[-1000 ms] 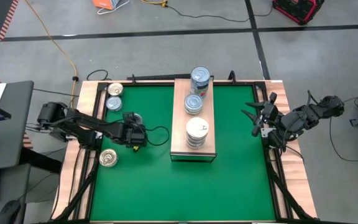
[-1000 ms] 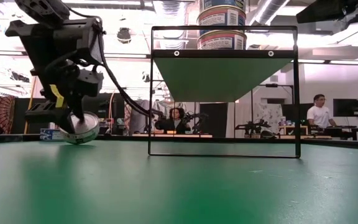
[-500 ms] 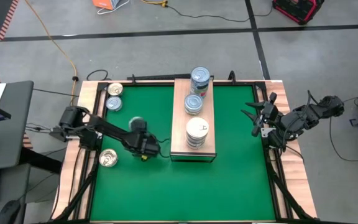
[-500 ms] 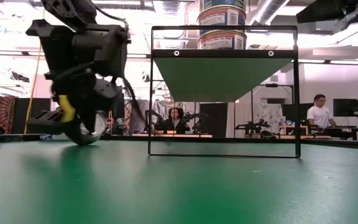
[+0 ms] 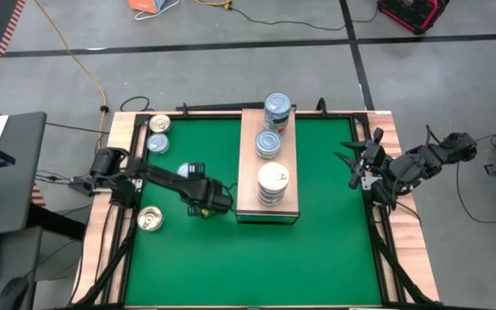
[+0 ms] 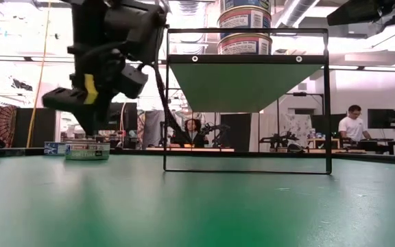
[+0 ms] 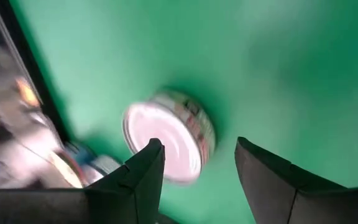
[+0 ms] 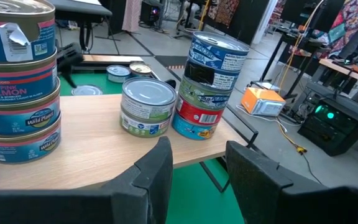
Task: Stack canned seafood by type on shelf
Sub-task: Stack the green tuna can on top of the green tuna can on the shelf
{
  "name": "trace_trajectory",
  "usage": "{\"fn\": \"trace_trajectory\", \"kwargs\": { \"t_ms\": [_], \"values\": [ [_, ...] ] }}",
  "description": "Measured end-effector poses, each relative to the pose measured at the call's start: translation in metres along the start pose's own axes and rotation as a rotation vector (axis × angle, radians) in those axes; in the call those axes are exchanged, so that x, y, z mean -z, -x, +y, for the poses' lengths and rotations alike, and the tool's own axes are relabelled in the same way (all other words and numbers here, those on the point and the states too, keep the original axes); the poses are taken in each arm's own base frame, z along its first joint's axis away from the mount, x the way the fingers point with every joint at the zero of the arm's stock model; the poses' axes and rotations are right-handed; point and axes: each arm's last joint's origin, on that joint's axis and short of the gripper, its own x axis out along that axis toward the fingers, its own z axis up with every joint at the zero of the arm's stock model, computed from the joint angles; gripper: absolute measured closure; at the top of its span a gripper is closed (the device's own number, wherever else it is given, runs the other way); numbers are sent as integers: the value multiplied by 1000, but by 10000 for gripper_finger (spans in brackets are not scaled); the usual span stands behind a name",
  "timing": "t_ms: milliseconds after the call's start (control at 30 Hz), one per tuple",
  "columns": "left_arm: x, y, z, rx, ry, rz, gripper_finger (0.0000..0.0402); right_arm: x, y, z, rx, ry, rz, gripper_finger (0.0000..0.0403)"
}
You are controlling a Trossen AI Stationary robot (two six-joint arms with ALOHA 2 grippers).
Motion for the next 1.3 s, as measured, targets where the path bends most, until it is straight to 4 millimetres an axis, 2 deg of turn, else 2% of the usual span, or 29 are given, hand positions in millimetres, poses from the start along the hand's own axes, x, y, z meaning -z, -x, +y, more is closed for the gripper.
{"fn": "trace_trajectory", "kwargs": {
  "t_ms": [100,233,500,600,767,1100,1200,1300],
  "values": [
    [3,-7,13,43,106,42,215,0,0,0,-1,0,0,223],
    [8,-20,19,-30,180,69,222,0,0,0,-2,1,0,223],
    [15,-43,12,-52,217,66,251,0,0,0,-2,11,0,223],
    [13,-43,2,27,201,44,261,0,0,0,-2,11,0,223],
    [12,-34,-12,38,146,-8,274,0,0,0,-2,10,0,223],
    [16,-33,-15,49,126,21,281,0,0,0,-3,10,0,223],
    [18,-36,-18,51,100,18,302,0,0,0,-3,10,0,223],
    [20,-41,-20,57,86,17,340,0,0,0,-3,10,0,223]
  ]
}}
